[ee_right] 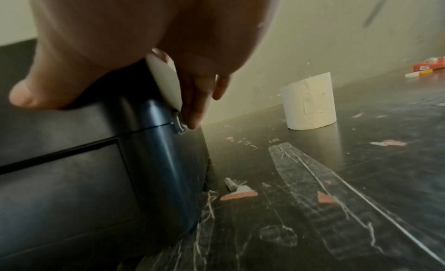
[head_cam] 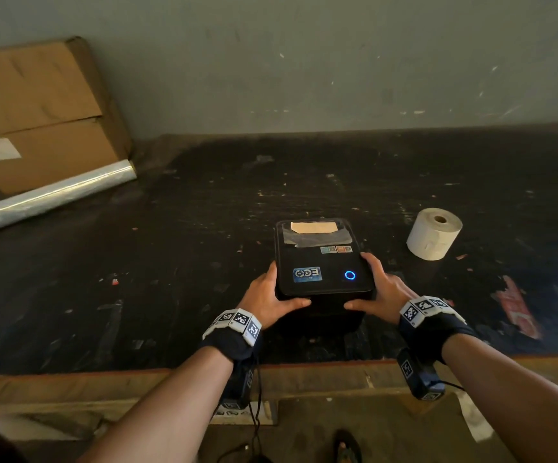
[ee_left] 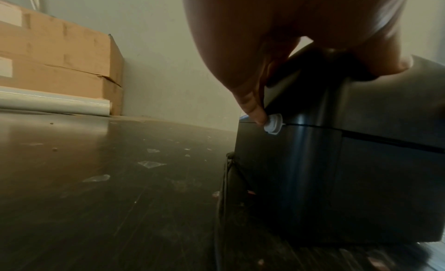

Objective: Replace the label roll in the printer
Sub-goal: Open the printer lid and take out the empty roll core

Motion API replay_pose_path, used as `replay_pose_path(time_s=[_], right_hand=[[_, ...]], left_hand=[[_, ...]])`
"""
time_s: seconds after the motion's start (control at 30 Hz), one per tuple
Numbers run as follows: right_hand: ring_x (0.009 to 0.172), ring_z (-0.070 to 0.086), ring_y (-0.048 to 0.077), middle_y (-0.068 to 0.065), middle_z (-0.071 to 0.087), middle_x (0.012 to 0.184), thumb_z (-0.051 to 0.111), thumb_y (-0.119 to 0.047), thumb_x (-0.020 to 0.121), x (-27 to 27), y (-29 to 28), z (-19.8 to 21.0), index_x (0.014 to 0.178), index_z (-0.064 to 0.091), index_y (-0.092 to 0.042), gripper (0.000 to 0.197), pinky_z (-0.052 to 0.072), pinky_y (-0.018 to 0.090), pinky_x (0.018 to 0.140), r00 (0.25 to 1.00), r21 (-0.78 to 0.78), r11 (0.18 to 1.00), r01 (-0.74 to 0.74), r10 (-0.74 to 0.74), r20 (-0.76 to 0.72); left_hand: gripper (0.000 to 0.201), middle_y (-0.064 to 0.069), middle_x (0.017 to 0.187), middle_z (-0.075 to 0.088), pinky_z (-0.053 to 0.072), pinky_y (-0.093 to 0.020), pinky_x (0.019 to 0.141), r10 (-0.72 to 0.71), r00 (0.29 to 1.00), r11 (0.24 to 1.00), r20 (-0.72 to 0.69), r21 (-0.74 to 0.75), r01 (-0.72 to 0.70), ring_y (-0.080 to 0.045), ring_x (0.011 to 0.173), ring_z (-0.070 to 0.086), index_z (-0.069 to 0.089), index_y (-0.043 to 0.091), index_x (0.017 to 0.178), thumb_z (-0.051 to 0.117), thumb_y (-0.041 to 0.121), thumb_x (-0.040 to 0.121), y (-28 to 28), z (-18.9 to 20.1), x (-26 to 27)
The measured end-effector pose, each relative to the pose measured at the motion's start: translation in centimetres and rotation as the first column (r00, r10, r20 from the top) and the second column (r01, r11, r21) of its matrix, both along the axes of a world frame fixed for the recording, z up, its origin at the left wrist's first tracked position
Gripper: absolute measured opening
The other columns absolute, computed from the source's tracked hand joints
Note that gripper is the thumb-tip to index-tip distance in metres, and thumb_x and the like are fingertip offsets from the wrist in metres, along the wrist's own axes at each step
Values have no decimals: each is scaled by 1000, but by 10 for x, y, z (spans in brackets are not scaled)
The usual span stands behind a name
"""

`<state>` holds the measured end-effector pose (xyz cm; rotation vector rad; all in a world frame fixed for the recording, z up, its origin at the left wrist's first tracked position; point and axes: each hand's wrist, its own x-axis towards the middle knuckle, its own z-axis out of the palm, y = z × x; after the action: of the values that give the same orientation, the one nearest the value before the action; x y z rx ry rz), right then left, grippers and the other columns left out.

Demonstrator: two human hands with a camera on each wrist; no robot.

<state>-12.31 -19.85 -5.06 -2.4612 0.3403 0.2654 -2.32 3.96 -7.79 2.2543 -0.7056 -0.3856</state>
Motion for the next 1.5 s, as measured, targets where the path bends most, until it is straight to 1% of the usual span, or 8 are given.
replay_pose_path(time_s=[0.17, 0.37, 0.43, 0.57, 0.7, 0.83, 0.97, 1.5], right_hand=[[116, 58, 28, 14, 49, 139, 74, -46, 70, 1, -3, 6, 145, -3, -29, 108, 49, 40, 96, 999, -5, 1000, -2, 3, 45], [101, 62, 22, 16, 57, 129, 68, -47, 75, 2, -2, 18, 145, 4, -29, 97, 50, 35, 87, 991, 2, 998, 68, -68, 118], [89, 61, 21, 18, 62, 119, 64, -50, 78, 5, 1, 25, 144, 11, -24, 89, 50, 33, 80, 976, -26, 992, 126, -119, 184], [101, 62, 36, 23, 61, 117, 59, -52, 81, 19, 10, 43, 133, 27, -14, 73, 48, 38, 80, 900, -16, 959, 283, -259, 351], [103, 61, 36, 20, 62, 116, 56, -45, 86, 38, 14, 57, 126, 32, -12, 57, 48, 38, 81, 830, -21, 951, 308, -258, 494], [102, 60, 33, 17, 60, 116, 50, -38, 92, 63, 11, 66, 125, 40, -13, 42, 41, 30, 75, 802, -99, 959, 267, -164, 574], [104, 59, 32, 12, 56, 123, 43, -38, 94, 91, 1, 74, 125, 44, -19, 36, 49, 36, 80, 790, -115, 964, 239, -125, 600], [100, 57, 36, 17, 51, 116, 28, -39, 97, 173, -26, 80, 128, 40, -31, 34, 50, 42, 78, 827, -50, 962, 267, -202, 524]], left_hand=[[90, -4, 136, 55, 39, -22, 99, 1, 999, 1000, 42, -30, 0, -18, 124, 53, 28, 24, 141, 71, 55, 68, 0, 7, 3], [89, 0, 127, 60, 49, -38, 98, 85, 986, 995, 145, -64, -77, -16, 117, 57, 43, 29, 132, 55, 78, 59, -3, 15, 9], [83, 0, 121, 63, 50, -38, 96, 137, 972, 987, 190, -115, -117, -16, 112, 59, 51, 26, 125, 51, 80, 62, -9, 25, 13], [70, -3, 98, 72, 54, -35, 87, 264, 929, 958, 258, -183, -222, -19, 94, 67, 65, 16, 98, 49, 76, 67, -26, 53, 27], [59, -6, 79, 69, 50, -32, 74, 355, 891, 932, 282, -175, -316, -27, 82, 66, 58, 10, 76, 52, 68, 75, -41, 74, 46], [60, -17, 105, 67, 50, -40, 85, 371, 860, 928, 350, -177, -328, -33, 101, 63, 57, 2, 107, 47, 58, 86, -56, 85, 59], [61, -19, 150, 34, 37, -41, 106, 295, 881, 955, 371, -153, -255, -31, 136, 38, 22, 10, 146, 39, 41, 96, -68, 90, 63], [49, -9, 150, 35, 39, -39, 99, 398, 879, 912, 264, -217, -348, -28, 131, 44, 28, 19, 145, 29, 36, 99, -102, 101, 123]])
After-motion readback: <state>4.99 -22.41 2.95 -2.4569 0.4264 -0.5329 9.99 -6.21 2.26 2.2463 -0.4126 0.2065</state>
